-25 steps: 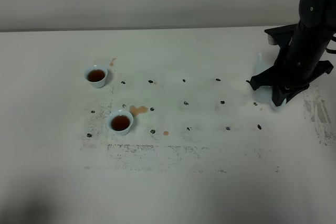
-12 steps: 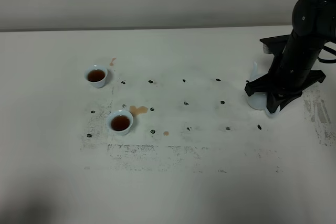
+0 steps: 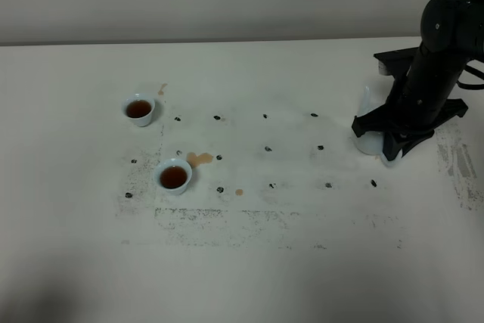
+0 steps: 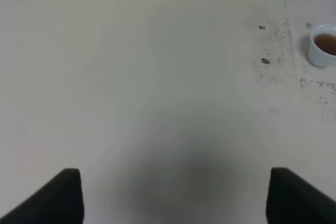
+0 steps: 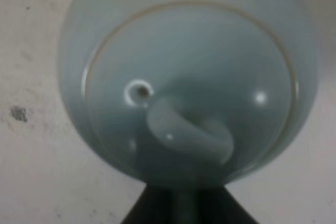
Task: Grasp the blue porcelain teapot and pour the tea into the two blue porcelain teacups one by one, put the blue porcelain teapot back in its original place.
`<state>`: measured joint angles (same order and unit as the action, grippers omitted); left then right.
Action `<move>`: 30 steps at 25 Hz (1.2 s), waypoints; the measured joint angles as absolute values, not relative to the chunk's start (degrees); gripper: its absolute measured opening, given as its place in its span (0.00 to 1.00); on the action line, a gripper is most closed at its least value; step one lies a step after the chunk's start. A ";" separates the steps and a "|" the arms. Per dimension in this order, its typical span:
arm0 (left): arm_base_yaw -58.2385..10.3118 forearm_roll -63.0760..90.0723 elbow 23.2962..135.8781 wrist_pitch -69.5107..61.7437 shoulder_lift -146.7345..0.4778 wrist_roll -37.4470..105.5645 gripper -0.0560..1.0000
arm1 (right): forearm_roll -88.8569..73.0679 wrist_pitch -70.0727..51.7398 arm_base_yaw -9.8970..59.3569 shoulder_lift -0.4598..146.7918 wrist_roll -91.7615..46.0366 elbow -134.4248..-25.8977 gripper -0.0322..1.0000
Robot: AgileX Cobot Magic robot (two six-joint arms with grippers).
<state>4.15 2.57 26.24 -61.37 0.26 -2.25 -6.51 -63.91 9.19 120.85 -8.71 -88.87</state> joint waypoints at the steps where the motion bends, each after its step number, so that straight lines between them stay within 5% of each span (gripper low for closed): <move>1: 4.15 2.57 26.24 -61.37 0.26 -2.25 0.70 | -6.51 -63.97 9.19 121.21 -9.00 -88.87 0.09; 12: 4.15 2.57 26.24 -61.37 0.26 -2.25 0.70 | -6.92 -64.81 9.25 121.80 -10.04 -88.87 0.13; 23: 4.15 2.57 26.24 -61.37 0.26 -2.25 0.70 | -8.22 -65.10 9.36 121.80 -10.04 -88.87 0.61; 30: 4.15 2.57 26.24 -61.37 0.26 -2.25 0.70 | -8.59 -68.73 9.36 120.99 -10.25 -92.08 0.64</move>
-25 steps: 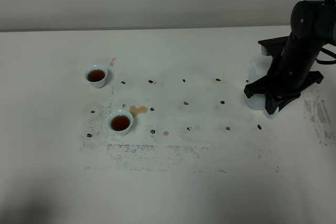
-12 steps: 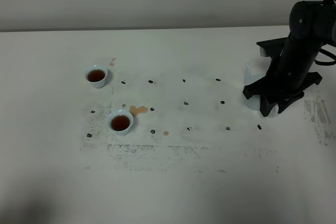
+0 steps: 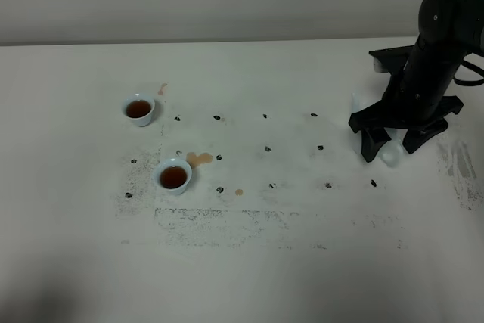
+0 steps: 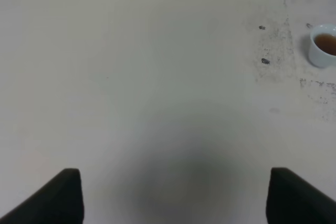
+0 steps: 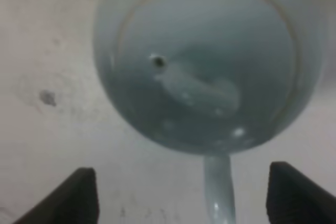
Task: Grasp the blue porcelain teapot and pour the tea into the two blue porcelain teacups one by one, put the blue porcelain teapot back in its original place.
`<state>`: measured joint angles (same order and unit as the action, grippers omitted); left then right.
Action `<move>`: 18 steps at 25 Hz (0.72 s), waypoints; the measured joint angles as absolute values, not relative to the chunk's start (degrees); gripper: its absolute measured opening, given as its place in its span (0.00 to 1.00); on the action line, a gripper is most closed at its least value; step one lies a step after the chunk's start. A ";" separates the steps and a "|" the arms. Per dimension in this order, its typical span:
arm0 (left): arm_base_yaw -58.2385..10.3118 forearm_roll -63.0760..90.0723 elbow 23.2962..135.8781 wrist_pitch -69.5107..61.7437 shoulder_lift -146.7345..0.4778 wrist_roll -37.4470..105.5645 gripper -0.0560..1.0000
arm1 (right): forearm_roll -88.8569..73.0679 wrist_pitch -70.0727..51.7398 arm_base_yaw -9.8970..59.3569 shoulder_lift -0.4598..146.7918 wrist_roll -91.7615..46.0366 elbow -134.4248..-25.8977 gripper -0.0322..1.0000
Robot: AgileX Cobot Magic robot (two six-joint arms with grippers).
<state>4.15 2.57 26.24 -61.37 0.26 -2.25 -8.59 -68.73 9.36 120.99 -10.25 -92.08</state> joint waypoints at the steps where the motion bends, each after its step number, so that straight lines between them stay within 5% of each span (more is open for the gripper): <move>1: 4.15 2.57 26.24 -61.37 0.26 -2.25 0.70 | -8.59 -69.09 9.36 120.46 -10.25 -92.96 0.63; 11: 4.15 2.57 26.24 -61.37 0.26 -2.25 0.70 | -9.23 -69.73 8.85 115.01 -8.63 -102.04 0.55; 18: 4.15 2.57 26.24 -61.37 0.26 -2.25 0.70 | -9.20 -69.79 0.57 115.01 -7.46 -104.37 0.55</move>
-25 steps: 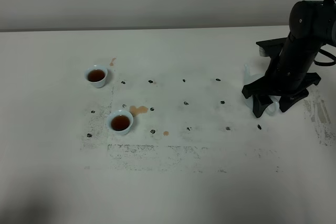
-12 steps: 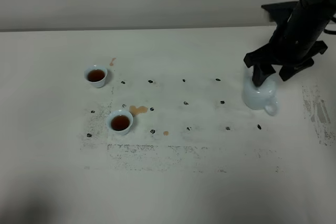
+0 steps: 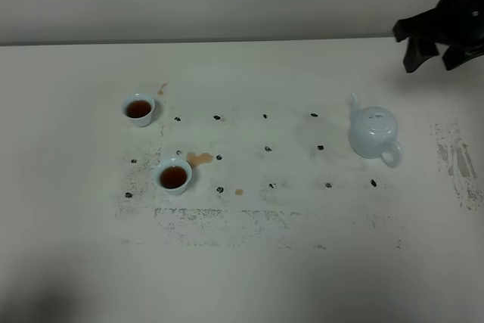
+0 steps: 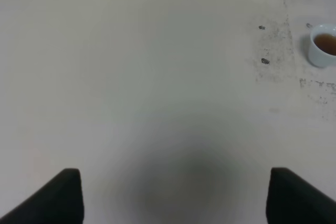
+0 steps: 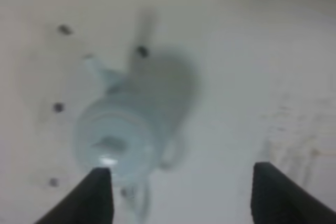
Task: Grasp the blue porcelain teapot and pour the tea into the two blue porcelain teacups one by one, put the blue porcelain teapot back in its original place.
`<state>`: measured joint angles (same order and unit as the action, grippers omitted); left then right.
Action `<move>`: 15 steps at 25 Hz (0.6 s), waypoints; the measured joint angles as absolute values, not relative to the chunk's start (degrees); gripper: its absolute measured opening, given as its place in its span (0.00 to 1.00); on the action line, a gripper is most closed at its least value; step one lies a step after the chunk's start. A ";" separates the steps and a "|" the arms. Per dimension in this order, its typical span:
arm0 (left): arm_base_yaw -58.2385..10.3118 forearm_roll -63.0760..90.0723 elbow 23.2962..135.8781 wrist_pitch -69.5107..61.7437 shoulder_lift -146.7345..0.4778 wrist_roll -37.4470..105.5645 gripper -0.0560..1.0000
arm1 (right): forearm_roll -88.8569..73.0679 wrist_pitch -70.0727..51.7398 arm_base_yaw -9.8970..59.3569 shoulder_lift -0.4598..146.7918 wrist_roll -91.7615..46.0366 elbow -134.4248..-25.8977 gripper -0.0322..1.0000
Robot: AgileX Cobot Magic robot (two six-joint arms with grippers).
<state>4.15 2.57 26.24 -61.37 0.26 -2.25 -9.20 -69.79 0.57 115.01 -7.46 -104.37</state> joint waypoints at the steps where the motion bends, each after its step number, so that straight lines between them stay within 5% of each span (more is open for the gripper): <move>1: 4.15 2.57 26.24 -61.37 0.26 -2.25 0.70 | -9.30 -69.79 -0.75 115.01 -7.46 -104.37 0.55; 7: 4.15 2.57 26.24 -61.37 0.26 -2.25 0.70 | -10.07 -69.65 -2.62 110.71 -7.46 -102.24 0.53; 15: 4.15 2.57 26.24 -61.37 0.26 -2.25 0.70 | -8.35 -69.81 -2.62 84.70 -6.98 -74.28 0.52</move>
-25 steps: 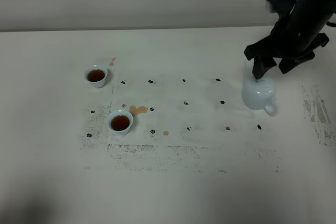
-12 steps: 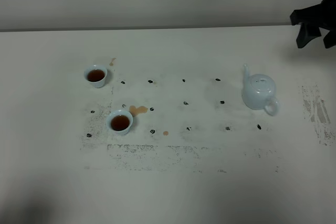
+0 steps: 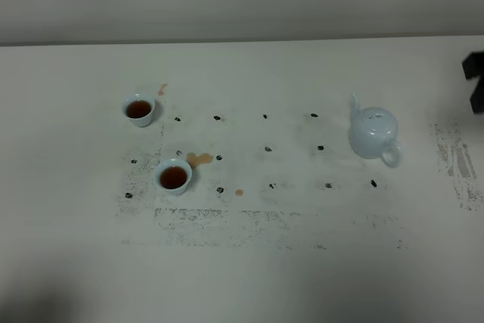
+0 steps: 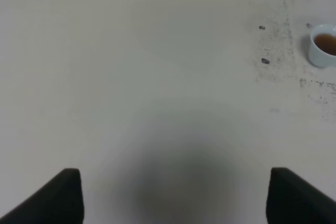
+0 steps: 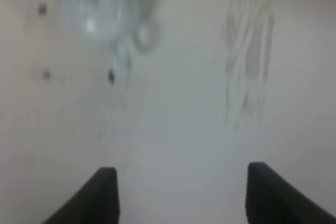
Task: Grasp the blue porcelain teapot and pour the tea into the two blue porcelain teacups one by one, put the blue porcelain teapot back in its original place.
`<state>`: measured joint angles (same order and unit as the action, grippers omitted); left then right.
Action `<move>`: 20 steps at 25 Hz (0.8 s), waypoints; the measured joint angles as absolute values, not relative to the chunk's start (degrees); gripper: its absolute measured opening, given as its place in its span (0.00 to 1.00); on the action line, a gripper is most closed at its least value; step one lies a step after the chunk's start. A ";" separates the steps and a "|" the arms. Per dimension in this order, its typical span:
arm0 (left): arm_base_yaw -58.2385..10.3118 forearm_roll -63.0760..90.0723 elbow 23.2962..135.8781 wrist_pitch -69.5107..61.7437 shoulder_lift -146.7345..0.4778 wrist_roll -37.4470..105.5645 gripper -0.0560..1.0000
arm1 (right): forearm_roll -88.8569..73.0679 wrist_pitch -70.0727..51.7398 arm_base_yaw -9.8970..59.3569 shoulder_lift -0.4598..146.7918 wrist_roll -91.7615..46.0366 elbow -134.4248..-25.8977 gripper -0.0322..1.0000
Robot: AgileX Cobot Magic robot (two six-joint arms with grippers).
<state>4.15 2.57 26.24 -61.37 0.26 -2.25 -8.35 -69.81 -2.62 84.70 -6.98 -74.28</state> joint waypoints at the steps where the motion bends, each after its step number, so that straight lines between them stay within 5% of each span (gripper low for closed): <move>1: 4.15 2.57 26.24 -61.37 0.26 -2.25 0.70 | -8.23 -69.90 -2.57 81.34 -6.98 -69.98 0.52; 10: 4.15 2.57 26.24 -61.37 0.26 -2.25 0.70 | 0.00 -70.10 -2.56 53.32 -3.30 -35.98 0.52; 20: 4.15 2.57 26.24 -61.37 0.26 -2.25 0.70 | -3.15 -69.76 -2.56 33.88 -3.10 -32.32 0.55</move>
